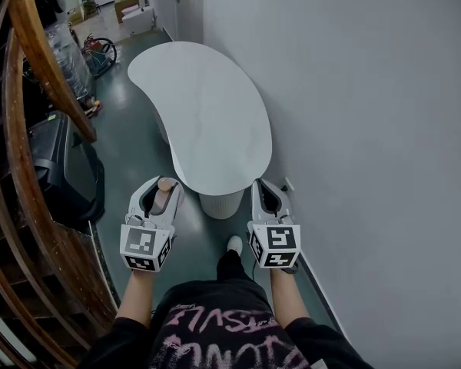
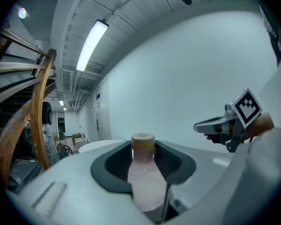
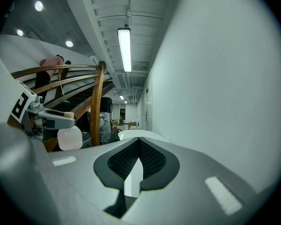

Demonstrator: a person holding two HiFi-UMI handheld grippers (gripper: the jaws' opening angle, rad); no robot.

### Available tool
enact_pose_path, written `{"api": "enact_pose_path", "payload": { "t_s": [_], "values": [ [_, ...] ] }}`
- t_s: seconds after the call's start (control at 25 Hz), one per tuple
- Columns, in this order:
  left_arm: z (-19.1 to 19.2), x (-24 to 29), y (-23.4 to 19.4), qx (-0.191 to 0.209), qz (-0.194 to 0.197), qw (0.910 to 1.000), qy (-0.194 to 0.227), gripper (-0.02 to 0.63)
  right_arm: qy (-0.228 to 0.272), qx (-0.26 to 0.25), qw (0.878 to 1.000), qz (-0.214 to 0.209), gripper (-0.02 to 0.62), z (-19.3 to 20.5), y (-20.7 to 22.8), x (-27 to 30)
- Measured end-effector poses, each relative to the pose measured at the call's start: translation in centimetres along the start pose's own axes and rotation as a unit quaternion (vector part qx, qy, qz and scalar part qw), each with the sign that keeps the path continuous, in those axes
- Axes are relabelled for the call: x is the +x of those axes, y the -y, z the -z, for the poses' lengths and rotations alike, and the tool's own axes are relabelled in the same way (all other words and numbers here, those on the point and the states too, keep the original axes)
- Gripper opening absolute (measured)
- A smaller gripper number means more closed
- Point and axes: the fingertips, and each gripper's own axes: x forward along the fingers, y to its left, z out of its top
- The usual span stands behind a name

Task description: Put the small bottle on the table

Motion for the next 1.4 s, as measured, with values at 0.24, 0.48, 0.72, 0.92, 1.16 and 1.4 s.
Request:
{"api": "enact_pose_path", "payload": {
  "t_s": [0.24, 0.48, 0.72, 0.92, 1.16, 1.4],
  "values": [
    [0.6, 3.0, -0.8, -0.004, 0.000, 0.9999, -0.009, 0.152, -0.011, 0.003, 1.000, -0.002, 0.012, 0.6, 1.4, 2.8],
    [0.6, 6.8, -1.5, -0.009, 0.004, 0.9999, -0.012, 0.152, -0.017, 0.004, 1.000, 0.002, 0.012, 0.8, 3.6, 5.7],
    [0.6, 10.6, -1.9, -0.017, 0.008, 0.9997, -0.019, 0.152, -0.033, 0.009, 0.999, 0.005, 0.012, 1.2, 5.9, 8.4],
    [0.4, 13.5, -2.6, -0.021, 0.007, 0.9995, -0.023, 0.152, -0.041, 0.012, 0.999, 0.001, 0.012, 1.1, 7.4, 11.1],
    [0.4, 17.3, -2.7, -0.026, -0.003, 0.9991, -0.033, 0.152, -0.050, 0.013, 0.999, -0.007, 0.012, 1.3, 10.3, 13.7],
    [-0.1, 20.7, -3.1, -0.026, -0.009, 0.9991, -0.033, 0.152, -0.054, 0.013, 0.998, -0.017, 0.012, 1.1, 12.4, 16.8]
  ]
}}
